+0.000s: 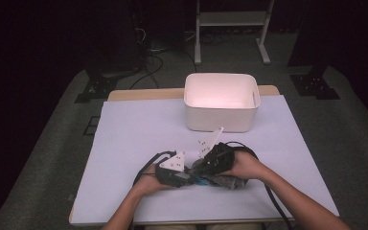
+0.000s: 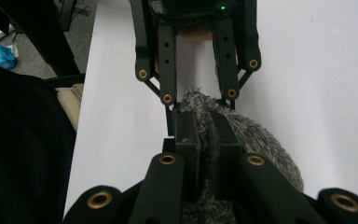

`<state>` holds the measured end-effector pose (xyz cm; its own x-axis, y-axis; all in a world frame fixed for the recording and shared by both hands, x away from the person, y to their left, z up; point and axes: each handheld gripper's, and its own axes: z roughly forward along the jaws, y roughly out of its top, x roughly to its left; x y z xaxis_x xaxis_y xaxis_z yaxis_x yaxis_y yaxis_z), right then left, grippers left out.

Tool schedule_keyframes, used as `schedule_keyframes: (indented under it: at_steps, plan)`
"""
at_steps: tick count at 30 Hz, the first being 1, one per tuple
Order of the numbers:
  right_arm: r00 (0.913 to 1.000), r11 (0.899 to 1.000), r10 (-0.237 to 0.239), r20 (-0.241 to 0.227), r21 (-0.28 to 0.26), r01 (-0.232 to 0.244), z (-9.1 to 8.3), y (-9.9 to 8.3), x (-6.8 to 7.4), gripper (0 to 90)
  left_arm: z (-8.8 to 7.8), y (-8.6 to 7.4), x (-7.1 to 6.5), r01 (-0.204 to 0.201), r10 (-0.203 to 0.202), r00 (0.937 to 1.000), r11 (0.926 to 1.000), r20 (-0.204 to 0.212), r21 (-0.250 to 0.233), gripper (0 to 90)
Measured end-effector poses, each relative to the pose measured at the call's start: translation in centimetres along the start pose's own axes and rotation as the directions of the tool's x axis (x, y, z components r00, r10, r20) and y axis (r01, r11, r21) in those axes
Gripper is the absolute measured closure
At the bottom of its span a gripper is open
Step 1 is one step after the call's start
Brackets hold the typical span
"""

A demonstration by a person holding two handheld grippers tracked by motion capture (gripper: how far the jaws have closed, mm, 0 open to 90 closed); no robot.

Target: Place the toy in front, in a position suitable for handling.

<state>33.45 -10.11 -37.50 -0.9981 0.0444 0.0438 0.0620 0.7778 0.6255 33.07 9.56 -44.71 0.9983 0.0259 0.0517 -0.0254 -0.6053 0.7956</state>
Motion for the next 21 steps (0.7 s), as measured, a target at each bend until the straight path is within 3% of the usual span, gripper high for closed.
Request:
schedule_keyframes:
  at_steps: [4, 13, 21]
  plan:
    - [1.0000, 1.000, 0.000, 0.005, 0.008, 0.000, -0.3, -0.4, 0.0, 83.6, 0.0, 0.0, 0.0, 0.001, -0.001, 1.0000, 1.0000, 0.000, -0.002, 69.3]
    - [0.9977, 0.998, 0.056, 0.038, 0.010, -0.056, -2.7, -3.4, 0.2, 83.4, 0.0, 0.1, 0.1, 0.006, -0.006, 1.0000, 1.0000, -0.003, 0.003, 69.2]
    - [0.9993, 1.000, 0.031, 0.022, -0.002, -0.031, -0.6, -0.8, -0.2, 83.2, 0.0, 0.1, 0.0, -0.006, 0.006, 1.0000, 1.0000, -0.002, 0.007, 69.4]
